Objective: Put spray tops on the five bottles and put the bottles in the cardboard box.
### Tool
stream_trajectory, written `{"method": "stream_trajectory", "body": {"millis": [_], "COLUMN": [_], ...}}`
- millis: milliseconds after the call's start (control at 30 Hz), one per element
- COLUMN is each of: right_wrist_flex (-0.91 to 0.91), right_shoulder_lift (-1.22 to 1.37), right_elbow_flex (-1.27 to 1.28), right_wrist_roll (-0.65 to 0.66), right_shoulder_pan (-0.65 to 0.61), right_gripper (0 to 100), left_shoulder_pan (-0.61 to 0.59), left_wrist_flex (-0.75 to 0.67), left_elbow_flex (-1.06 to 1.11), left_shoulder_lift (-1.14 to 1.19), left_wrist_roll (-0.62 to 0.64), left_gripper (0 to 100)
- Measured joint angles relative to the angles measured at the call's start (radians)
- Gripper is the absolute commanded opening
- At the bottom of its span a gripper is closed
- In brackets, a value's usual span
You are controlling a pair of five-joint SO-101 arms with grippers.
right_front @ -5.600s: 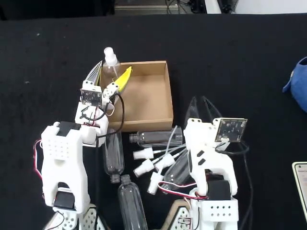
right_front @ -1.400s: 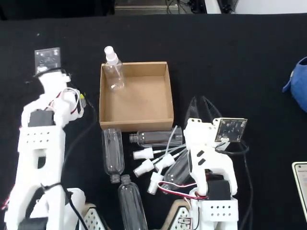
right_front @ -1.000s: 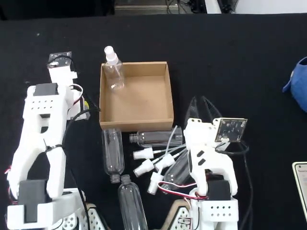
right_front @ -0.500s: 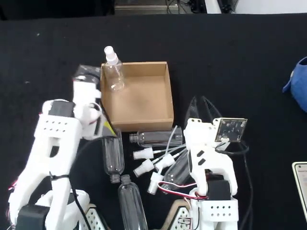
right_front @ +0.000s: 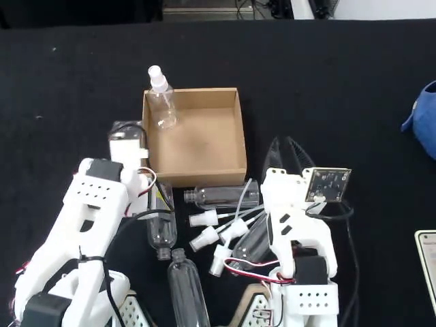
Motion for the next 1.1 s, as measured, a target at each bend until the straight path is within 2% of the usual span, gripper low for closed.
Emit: {"method": "stream_trajectory", "body": {"millis": [67, 233, 467, 667, 900, 1100], "right_wrist_flex": [0.0, 0.0, 0.0, 0.0, 0.0, 0.0], "right_shoulder_lift": [0.0, 0.0, 0.0, 0.0, 0.0, 0.0], "right_elbow_flex": [0.0, 0.0, 0.0, 0.0, 0.0, 0.0], "right_wrist_roll": [0.0, 0.0, 0.0, 0.0, 0.0, 0.0], "right_shoulder_pan": [0.0, 0.0, 0.0, 0.0, 0.0, 0.0], "right_gripper": [6.7, 6.7, 6.7, 6.7, 6.7, 6.7], "left_shoulder_pan": [0.005, 0.008, -0.048, -0.176, -0.393, -0.557], "left_wrist_flex": [-0.052, -0.184, -0.207, -0.207, -0.215, -0.215], "left_elbow_flex": [0.046, 0.147, 0.175, 0.175, 0.175, 0.147], "left_shoulder_lift": [-0.005, -0.006, -0.006, -0.006, -0.006, -0.006], "left_wrist_roll": [0.044, 0.063, 0.064, 0.054, -0.061, -0.066], "left_gripper": [17, 17, 17, 17, 17, 17]}}
